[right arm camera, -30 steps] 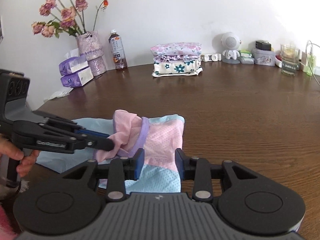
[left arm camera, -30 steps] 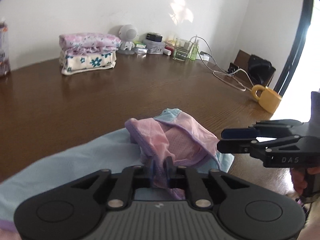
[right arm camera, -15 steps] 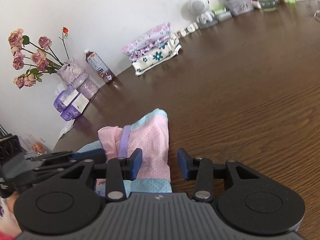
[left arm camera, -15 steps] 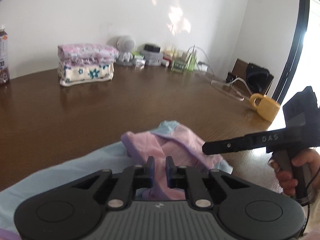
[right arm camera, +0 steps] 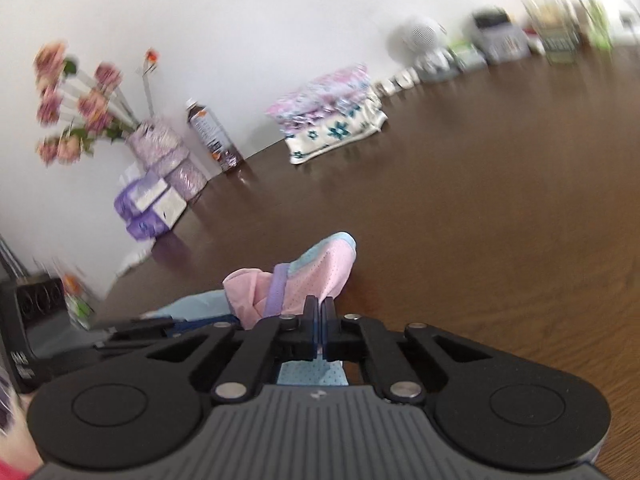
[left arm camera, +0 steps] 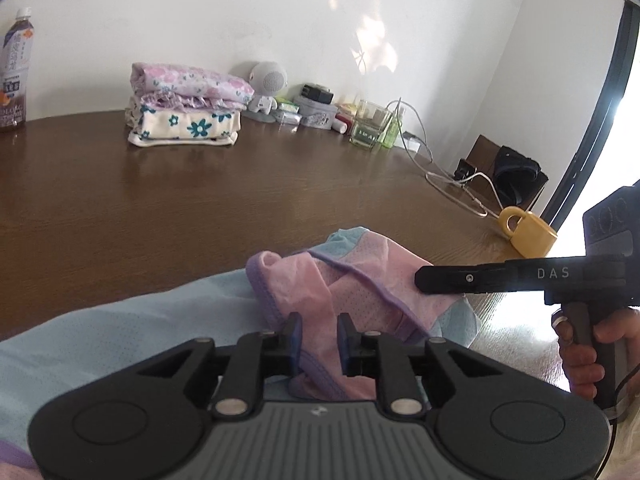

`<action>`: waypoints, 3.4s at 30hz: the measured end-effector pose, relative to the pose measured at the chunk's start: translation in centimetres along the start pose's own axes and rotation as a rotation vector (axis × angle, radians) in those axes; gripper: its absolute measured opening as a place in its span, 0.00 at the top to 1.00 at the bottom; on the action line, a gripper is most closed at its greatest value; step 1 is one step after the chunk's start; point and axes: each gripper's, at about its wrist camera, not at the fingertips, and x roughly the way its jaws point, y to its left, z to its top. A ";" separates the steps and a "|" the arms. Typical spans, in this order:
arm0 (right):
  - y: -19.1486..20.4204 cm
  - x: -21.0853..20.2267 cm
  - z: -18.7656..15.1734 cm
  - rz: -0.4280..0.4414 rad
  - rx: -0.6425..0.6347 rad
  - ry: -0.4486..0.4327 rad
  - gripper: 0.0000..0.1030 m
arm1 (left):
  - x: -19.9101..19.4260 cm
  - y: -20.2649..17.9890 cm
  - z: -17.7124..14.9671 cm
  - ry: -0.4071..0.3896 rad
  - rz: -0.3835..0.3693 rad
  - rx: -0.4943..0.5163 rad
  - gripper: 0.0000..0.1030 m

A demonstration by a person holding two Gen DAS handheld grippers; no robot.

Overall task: Fold clothes
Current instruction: 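Grasp the pink-blue bundle with the right gripper and roll it over, then press the rolled bundle flat with the right gripper and open it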

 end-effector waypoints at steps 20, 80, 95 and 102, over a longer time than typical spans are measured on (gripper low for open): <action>13.9 5.0 -0.5 0.032 -0.483 0.126 0.99 | -7.3 3.6 -2.5 -0.108 0.052 -0.070 0.77; 10.5 1.5 -7.5 -0.076 -0.517 0.054 0.84 | -6.9 -4.4 -7.1 -0.013 0.208 0.237 0.98; 10.2 1.3 -8.1 -0.089 -0.467 0.032 0.91 | -5.9 -4.9 -6.6 -0.055 0.273 0.279 0.99; 10.0 1.6 -8.3 -0.097 -0.437 0.020 0.91 | -6.4 -4.8 -7.2 -0.044 0.270 0.224 0.99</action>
